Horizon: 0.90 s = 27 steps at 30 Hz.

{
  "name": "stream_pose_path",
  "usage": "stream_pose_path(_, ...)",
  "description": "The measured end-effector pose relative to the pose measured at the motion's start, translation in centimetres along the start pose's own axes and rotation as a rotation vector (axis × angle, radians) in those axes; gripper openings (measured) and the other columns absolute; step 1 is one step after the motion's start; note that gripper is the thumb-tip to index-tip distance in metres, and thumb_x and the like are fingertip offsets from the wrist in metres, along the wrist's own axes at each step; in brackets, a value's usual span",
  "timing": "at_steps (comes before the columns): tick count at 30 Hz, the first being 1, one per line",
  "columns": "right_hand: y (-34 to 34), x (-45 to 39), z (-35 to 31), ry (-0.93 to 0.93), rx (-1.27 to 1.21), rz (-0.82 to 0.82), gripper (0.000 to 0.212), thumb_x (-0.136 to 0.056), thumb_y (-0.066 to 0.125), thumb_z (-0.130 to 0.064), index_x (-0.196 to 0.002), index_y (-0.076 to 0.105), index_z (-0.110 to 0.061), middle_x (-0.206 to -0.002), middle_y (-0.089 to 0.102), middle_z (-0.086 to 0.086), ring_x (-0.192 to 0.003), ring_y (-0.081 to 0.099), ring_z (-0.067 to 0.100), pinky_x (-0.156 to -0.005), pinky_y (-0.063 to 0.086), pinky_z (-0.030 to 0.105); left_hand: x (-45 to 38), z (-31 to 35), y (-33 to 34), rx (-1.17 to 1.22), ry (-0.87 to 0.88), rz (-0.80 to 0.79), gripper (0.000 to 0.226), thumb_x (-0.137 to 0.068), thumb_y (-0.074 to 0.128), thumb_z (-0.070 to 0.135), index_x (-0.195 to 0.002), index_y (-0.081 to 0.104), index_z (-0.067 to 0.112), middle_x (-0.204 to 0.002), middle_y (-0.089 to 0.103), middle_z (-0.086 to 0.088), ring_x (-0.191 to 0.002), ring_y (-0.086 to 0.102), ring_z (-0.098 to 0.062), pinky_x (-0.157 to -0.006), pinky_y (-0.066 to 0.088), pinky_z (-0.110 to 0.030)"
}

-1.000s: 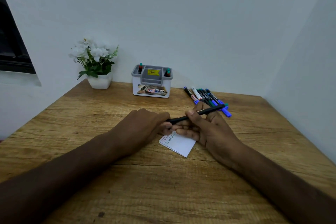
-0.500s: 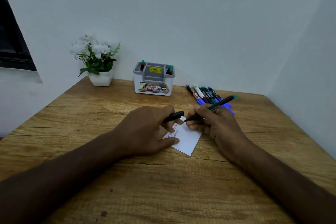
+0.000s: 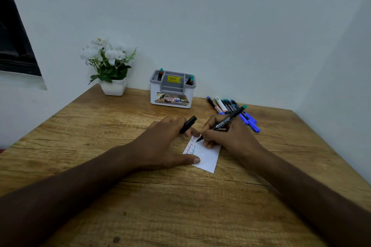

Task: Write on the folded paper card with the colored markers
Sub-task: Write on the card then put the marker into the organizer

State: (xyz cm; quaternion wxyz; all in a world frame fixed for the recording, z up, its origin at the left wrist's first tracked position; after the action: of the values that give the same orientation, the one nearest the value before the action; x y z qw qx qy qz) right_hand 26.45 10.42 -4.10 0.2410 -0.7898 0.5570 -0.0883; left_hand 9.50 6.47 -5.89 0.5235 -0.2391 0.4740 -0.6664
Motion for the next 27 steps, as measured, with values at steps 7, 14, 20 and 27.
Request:
stream_pose_path(7, 0.0, 0.3, 0.9, -0.049, 0.079, -0.009, 0.009, -0.085, 0.076, -0.008, -0.083, 0.079, -0.017, -0.077, 0.08, 0.004, -0.075, 0.077, 0.016, -0.077, 0.062, 0.027, -0.3, -0.5, 0.2, 0.006, 0.002, -0.03, 0.056, -0.073, 0.076, 0.075, -0.108, 0.047, 0.042, -0.103, 0.051, 0.027, -0.095, 0.049, 0.007, -0.073, 0.038, -0.022)
stream_pose_path(14, -0.3, 0.3, 1.3, -0.031, 0.103, 0.067, 0.007, -0.088, 0.08, -0.018, -0.084, 0.08, -0.024, -0.08, 0.081, 0.0, -0.075, 0.076, 0.017, -0.077, 0.065, 0.041, -0.4, -0.5, 0.2, -0.06, -0.012, -0.041, 0.061, -0.072, 0.071, 0.081, -0.111, 0.044, 0.042, -0.113, 0.053, 0.02, -0.1, 0.05, -0.002, -0.083, 0.046, -0.033)
stream_pose_path(20, -0.1, 0.3, 1.5, -0.048, 0.132, 0.069, 0.004, -0.088, 0.08, -0.022, -0.088, 0.08, -0.026, -0.082, 0.08, -0.004, -0.076, 0.076, 0.012, -0.071, 0.064, 0.03, -0.4, -0.6, 0.3, -0.081, -0.032, -0.06, 0.061, -0.072, 0.069, 0.082, -0.11, 0.043, 0.043, -0.115, 0.052, 0.019, -0.101, 0.048, -0.002, -0.083, 0.04, -0.032)
stream_pose_path(27, -0.1, 0.2, 1.4, -0.051, 0.14, 0.045, 0.006, -0.088, 0.079, -0.02, -0.084, 0.078, -0.024, -0.083, 0.08, -0.005, -0.079, 0.075, 0.012, -0.076, 0.064, 0.037, -0.3, -0.3, 0.0, -0.083, -0.018, -0.049, 0.057, -0.073, 0.069, 0.082, -0.107, 0.046, 0.043, -0.104, 0.048, 0.025, -0.095, 0.046, 0.005, -0.076, 0.037, -0.027)
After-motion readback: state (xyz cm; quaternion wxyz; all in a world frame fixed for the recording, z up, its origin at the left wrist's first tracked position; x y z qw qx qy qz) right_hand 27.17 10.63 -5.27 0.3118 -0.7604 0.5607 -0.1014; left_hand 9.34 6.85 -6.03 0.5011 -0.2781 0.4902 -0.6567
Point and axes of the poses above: each hand's wrist, its own x-axis away from the middle knuckle, its own y-axis out of the palm, z = x × y, the point moved 7 cm from there along -x, towards the middle knuckle
